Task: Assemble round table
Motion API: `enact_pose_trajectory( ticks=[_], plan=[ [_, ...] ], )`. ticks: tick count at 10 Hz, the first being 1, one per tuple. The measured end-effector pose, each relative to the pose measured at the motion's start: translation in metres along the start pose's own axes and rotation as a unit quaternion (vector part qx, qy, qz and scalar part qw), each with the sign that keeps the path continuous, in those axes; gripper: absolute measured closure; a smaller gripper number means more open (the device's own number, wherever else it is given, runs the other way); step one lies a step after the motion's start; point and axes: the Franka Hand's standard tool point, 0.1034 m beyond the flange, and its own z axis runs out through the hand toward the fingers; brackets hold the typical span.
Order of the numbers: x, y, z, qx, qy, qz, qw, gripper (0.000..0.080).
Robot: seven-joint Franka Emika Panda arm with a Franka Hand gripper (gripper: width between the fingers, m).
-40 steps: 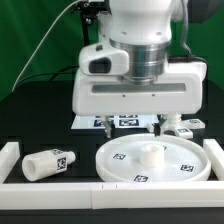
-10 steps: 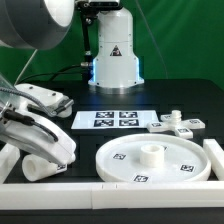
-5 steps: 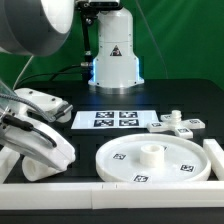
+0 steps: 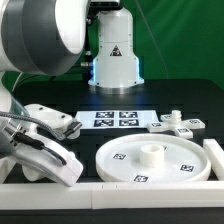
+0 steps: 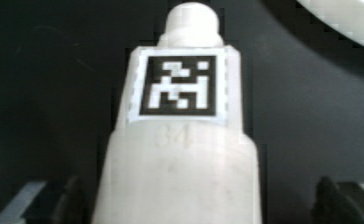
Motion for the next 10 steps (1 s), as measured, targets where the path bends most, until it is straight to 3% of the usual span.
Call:
enact_pose_trajectory(
  ticks=[2,7,8,9,10],
  plan=[
    [0.000,0.000,0.000,0.000,0.000,0.000,1.000,0.0399],
    [-0.001,0.000,-0.003,0.001,0.002,0.000,1.000,0.0395],
    [-0.009,-0.008,-0.017,0.002,0.011,-0.007,1.000,0.0395],
    [-0.030,-0.018,-0.035,0.009,0.027,-0.018,0.999,0.0395],
    [-0.058,-0.020,-0.040,0.013,0.023,-0.019,0.999,0.0395]
  ],
)
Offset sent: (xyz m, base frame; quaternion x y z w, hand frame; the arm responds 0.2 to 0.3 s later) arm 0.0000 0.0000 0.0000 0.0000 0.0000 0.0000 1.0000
